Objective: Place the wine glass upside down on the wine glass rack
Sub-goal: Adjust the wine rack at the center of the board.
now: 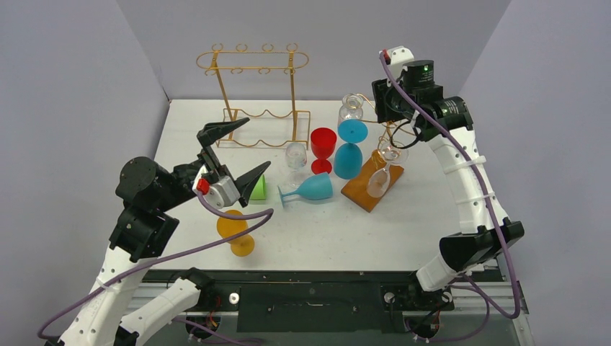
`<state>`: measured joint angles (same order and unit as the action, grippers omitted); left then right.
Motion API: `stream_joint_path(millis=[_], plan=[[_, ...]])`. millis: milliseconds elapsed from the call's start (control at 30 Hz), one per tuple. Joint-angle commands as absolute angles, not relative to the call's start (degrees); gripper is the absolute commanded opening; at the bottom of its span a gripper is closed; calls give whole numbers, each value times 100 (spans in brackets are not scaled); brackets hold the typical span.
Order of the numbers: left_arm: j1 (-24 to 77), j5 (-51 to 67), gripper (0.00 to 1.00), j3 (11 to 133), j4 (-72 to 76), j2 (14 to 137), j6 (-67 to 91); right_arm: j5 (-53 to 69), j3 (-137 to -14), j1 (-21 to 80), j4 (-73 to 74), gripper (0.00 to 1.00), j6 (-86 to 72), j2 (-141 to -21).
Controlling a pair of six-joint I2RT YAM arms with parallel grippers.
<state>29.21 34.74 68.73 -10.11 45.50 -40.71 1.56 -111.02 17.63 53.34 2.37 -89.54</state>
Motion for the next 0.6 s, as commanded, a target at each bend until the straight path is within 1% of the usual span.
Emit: stream_joint_path(millis=[0,333,433,567], plan=[[2953,3418,96,7051,-976,4578,-4017,185,-11438,1767,5499,48,452,-9127],[2962,3394,96,7115,-1055,4605,-4104,379,-11753,1852,5666,42,650,-9628],[2962,3390,96,7124,-1057,4614,-4104,367,-11817,1861,5703,36,667,-9775],[2962,3367,96,7121,-1048,4613,-4113,382,-11862,1879,5711,22,651,-9880]])
